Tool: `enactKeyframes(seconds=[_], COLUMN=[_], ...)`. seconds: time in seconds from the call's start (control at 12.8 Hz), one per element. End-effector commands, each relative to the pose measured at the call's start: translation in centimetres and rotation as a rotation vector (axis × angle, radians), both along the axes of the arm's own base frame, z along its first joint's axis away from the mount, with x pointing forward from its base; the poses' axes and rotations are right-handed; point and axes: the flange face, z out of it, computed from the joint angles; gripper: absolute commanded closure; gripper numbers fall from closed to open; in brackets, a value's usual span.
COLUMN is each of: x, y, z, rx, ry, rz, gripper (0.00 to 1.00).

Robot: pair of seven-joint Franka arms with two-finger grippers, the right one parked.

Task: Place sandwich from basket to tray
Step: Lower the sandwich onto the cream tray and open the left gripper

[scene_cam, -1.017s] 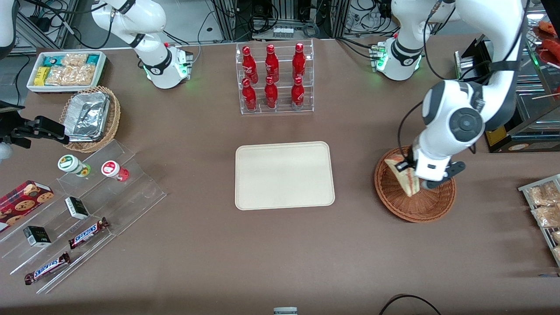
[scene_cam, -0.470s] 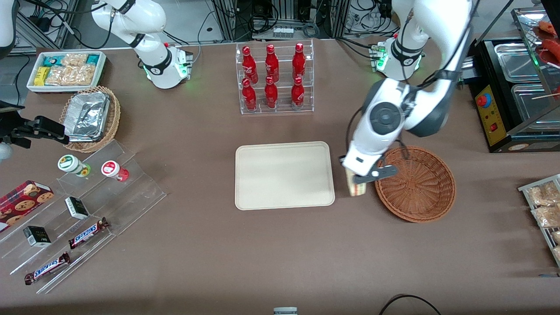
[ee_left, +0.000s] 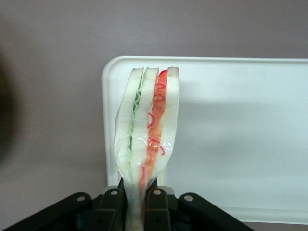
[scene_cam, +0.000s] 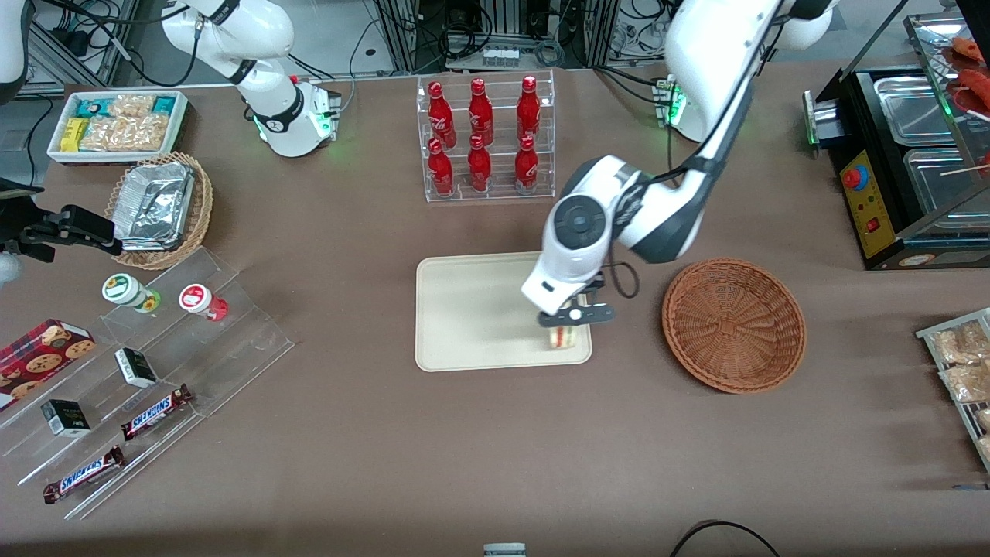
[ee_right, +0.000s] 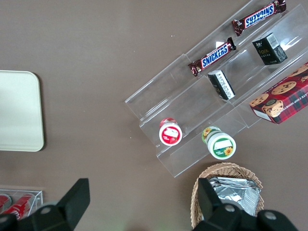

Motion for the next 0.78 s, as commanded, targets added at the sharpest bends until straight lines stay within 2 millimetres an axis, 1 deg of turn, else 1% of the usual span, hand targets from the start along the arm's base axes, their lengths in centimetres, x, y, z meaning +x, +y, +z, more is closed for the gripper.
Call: enactKeyframes(seconds=[0.0, 0.08, 0.16, 0.39, 0.47, 0.55, 0.7], x=[0.7, 1.0, 0.7, 0.2, -0.2, -0.4, -0.6], y=[-3.9, -4.6, -5.8, -7.7, -8.2, -8.3, -8.5], z=[-1.5, -1.8, -2.2, -3.4, -3.7, -4.4, -5.3], rx=[-0.045, -0.064, -0.08, -0.079, -0.076, -0.065, -0.057], ry=[0.042, 0.05, 0.059, 0.066, 0.067, 0.069, 0.075], rz=[0.007, 0.016, 0.01, 0.075, 0.076, 0.098, 0.12], gripper=[1.0, 1.0, 1.0, 1.0, 1.0, 1.0, 1.0])
